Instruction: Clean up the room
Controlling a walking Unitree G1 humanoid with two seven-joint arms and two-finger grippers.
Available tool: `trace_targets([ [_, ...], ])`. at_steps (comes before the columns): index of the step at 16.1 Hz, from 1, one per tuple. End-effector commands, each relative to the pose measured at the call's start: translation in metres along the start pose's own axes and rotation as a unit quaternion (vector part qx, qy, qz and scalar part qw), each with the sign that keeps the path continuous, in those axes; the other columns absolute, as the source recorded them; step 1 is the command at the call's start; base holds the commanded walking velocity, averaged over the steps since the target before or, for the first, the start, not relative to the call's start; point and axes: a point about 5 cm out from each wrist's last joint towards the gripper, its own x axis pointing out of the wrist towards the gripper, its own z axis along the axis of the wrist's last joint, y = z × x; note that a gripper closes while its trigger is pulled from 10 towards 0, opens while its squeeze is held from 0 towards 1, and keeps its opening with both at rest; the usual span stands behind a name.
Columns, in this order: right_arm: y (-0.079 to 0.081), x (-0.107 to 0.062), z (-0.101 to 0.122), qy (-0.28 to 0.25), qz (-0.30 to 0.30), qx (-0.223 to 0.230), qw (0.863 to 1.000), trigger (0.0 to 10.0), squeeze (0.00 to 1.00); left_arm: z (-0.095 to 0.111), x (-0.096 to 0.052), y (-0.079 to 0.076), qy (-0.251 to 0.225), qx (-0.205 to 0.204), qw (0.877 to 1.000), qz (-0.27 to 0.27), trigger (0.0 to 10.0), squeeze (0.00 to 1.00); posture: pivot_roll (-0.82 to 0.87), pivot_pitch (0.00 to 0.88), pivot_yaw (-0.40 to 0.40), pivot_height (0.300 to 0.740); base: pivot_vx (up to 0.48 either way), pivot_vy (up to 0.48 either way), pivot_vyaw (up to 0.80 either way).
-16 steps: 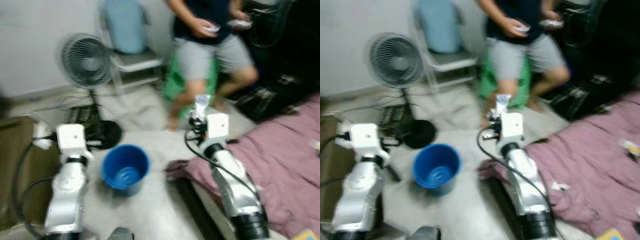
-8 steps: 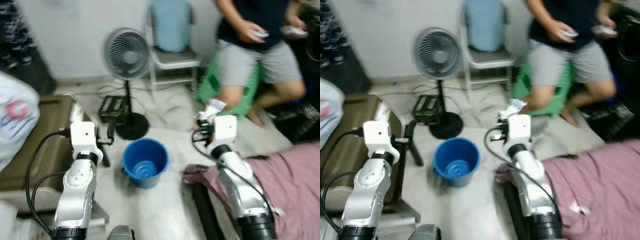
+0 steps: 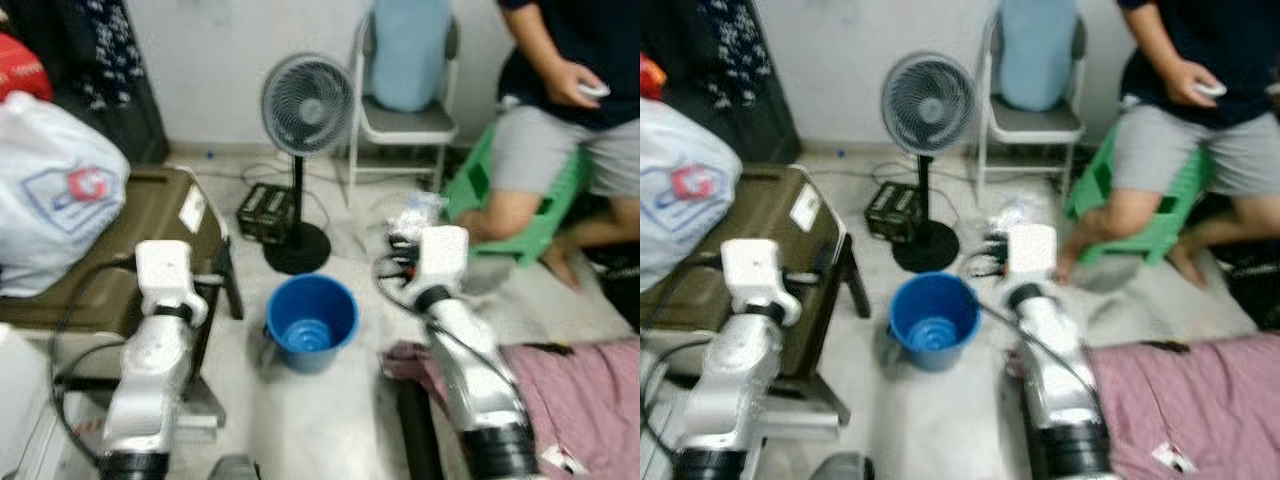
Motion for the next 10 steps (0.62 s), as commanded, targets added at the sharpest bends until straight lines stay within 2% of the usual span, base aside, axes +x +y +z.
trace_targets([
  [1, -0.0056, -0.0008, 0.0040, -0.004, -0.009, -0.006, 1.000, 10.0, 0.00, 0.0026, 0.0010, -0.0056, -0.005, -0.006, 1.000, -0.016, 10.0, 0.00, 0.00, 0.000, -0.065, 0.740, 0.000, 0.000, 0.00],
  [10, -0.0047, -0.0008, 0.0034, -0.003, -0.008, -0.002, 1.000, 10.0, 0.00, 0.0037, 0.0004, -0.0067, -0.009, -0.009, 1.000, -0.024, 10.0, 0.00, -0.01, 0.000, -0.063, 0.740, 0.000, 0.000, 0.00],
])
